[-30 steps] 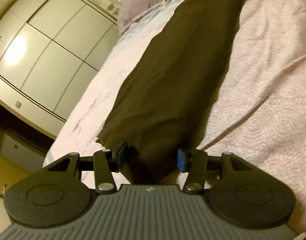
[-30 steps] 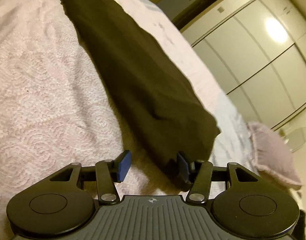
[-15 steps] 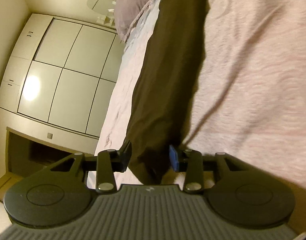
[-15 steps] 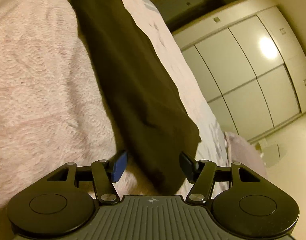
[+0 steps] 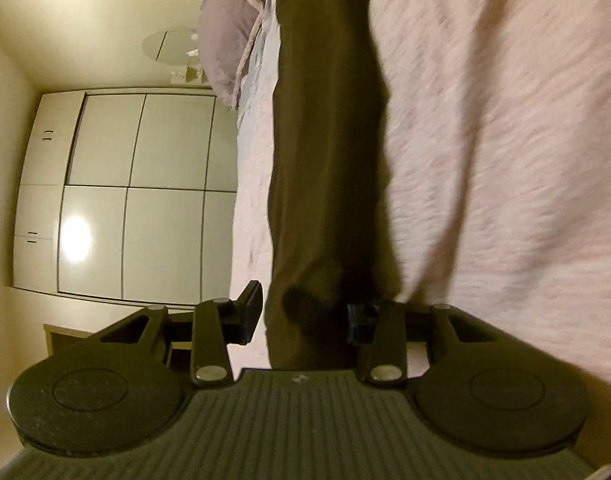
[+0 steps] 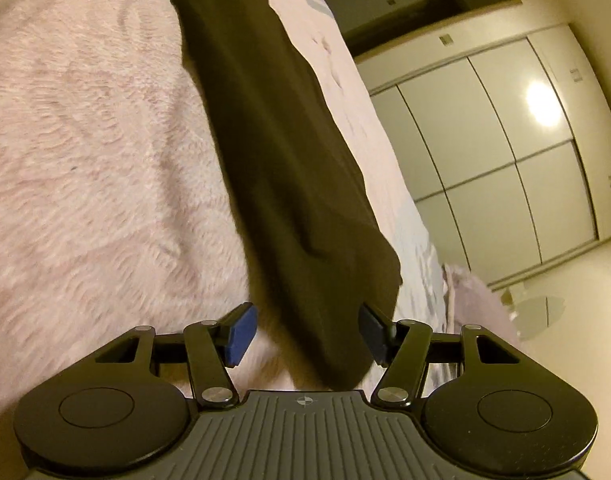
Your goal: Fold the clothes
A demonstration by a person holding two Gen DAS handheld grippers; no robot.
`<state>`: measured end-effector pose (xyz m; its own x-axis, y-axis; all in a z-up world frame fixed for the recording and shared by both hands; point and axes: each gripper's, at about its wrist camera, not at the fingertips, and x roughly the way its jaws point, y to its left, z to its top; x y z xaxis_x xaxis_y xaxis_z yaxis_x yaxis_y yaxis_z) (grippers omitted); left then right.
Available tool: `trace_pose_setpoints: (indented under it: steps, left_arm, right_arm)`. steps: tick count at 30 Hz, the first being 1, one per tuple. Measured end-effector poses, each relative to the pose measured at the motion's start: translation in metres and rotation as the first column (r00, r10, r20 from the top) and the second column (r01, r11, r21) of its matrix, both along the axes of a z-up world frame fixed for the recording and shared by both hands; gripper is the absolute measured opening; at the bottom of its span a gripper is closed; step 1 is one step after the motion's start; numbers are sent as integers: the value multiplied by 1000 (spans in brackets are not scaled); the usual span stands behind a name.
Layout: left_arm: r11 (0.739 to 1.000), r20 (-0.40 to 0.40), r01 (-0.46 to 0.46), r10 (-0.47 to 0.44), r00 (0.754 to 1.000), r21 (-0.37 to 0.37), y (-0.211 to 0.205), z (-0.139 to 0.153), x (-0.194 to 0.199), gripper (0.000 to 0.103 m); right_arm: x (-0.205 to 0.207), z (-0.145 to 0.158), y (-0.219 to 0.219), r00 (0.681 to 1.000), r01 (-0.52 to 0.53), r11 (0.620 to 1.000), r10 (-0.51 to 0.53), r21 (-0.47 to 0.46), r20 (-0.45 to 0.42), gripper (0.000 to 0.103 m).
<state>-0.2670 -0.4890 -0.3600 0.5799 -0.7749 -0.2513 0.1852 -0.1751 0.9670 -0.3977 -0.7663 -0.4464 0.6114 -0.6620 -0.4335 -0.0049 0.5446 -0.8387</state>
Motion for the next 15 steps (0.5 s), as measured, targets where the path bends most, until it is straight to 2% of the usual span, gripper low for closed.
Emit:
trace_pose_setpoints:
  steps: [5,8,9,10,11,12,15]
  left_arm:
    - [1000,-31,-16,16,999,2,-15,-2,15,27]
    - [1000,-43,-9,10,999,26,-15,-2,18,18]
    - [999,-56,-12,14,998,40,-18,0,21,8]
    - [999,-70,-14,18,997,49,-21,4,23,7]
    - [998,-84,-17,21,996,56,-24,8,25,7]
    - [998,-99,-19,24,995,55,-23,13,27,6]
    - [998,-134,-27,33,990,50,-15,30,25,5]
  right_arm:
    - [32,-8,-25,999,-42,996,40,-81,-26,60]
    - [41,-9,-38,997,-49,995,45,-82,-55,60]
    - [44,-10,-43,997,-51,996,45,-79,-65,59]
    - [47,-10,-47,996,-52,996,46,-77,-76,55]
    - [50,-10,-52,995,-53,996,47,-75,-86,26]
    - [53,-10,-56,994,-55,996,47,-73,-96,10]
    - [55,1,-66,994,-51,998,47,-46,-98,7]
